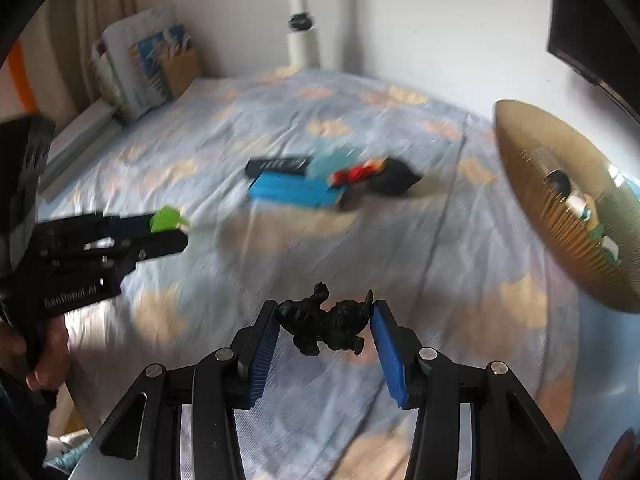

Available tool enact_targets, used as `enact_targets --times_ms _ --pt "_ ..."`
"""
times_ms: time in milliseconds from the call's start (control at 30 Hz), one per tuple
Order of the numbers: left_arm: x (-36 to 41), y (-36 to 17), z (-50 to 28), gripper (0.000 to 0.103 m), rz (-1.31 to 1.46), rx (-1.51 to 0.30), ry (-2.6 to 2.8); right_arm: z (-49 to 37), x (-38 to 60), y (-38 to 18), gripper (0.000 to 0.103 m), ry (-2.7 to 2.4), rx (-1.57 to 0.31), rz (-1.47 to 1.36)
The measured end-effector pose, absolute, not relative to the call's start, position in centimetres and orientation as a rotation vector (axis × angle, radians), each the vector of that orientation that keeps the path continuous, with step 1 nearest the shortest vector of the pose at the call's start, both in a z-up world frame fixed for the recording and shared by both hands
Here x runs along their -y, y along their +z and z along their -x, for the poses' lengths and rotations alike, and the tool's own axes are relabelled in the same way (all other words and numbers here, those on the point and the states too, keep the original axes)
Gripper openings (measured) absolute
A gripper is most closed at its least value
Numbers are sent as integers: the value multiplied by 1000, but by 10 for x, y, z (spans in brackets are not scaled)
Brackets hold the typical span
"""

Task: Organize rigid objects
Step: 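Carry the leaf toy and black figurine to the brown bowl and release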

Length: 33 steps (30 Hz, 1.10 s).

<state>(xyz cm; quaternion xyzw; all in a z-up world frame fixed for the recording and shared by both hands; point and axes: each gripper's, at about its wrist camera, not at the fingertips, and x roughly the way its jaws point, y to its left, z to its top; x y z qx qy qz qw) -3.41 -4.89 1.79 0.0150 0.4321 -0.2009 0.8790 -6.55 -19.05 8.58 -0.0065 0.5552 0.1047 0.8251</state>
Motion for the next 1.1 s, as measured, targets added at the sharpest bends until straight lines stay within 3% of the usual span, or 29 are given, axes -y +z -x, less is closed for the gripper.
enact_targets --times_ms 133,200,267,333,533,600,633,700,733,1100 --pt "50 15 34 35 -52 -905 -402 77 186 77 48 241 -1179 39" --pt "53 13 34 35 -72 -907 -397 78 189 77 68 259 -1191 -1" --pt "58 12 35 36 -103 -901 -387 79 193 78 70 273 -1196 -46" --pt "61 11 37 47 -124 -900 -397 79 192 79 70 272 -1196 -43" --pt "60 10 37 48 -115 -899 -405 72 185 75 69 229 -1185 -10" --pt "60 10 36 48 -108 -899 -408 71 185 75 54 206 -1173 7" --pt "60 10 37 48 -111 -899 -406 71 186 75 52 191 -1167 16" --pt "61 10 38 45 -119 -895 -401 71 191 76 47 193 -1158 -11" --pt "61 11 39 35 -129 -889 -392 71 192 76 47 196 -1157 -22" --pt "87 47 54 35 -191 -778 -401 90 225 108 46 130 -1113 -12"
